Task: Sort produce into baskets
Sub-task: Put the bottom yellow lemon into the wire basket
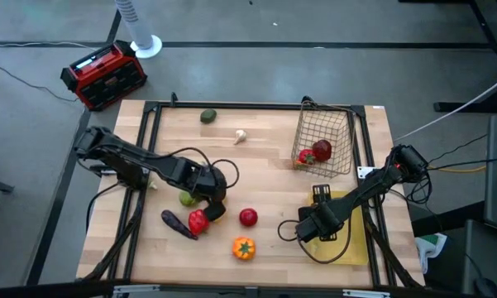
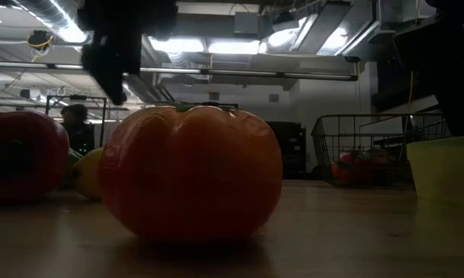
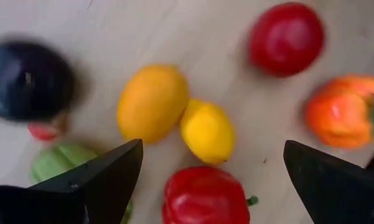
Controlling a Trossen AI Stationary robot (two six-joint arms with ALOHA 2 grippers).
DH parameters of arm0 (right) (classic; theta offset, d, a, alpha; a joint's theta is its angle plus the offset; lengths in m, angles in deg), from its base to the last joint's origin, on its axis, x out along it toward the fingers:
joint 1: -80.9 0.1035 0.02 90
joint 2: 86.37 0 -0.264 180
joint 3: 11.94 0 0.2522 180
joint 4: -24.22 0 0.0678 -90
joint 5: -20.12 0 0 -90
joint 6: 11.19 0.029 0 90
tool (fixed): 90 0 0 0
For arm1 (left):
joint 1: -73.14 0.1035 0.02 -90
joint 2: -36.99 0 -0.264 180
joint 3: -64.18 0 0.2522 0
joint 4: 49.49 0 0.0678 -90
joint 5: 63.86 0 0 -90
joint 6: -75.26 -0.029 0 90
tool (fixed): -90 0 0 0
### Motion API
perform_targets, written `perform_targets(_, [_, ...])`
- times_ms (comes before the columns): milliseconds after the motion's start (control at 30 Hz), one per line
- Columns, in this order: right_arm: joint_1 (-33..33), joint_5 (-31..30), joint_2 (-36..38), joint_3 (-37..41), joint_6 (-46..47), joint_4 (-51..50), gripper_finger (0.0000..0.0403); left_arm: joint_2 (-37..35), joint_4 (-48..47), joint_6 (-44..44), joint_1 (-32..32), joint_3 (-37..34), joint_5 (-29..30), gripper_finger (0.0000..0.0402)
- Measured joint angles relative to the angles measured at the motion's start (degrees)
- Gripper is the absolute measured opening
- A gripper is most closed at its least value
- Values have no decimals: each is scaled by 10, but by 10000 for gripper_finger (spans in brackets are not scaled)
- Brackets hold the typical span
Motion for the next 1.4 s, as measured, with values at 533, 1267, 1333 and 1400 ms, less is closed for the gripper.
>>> perform_targets(533, [0, 0, 0, 0, 0, 8, 257, 0, 136, 135, -13, -95, 10, 382])
perform_targets(1267, [0, 0, 0, 0, 0, 28, 257, 1, 280, 136, -63, -126, 24, 382])
perform_targets(1333, [0, 0, 0, 0, 0, 28, 257, 1, 278, 136, -65, -126, 24, 382])
perform_targets(1400, [0, 0, 0, 0, 0, 28, 257, 1, 278, 137, -66, -126, 24, 382])
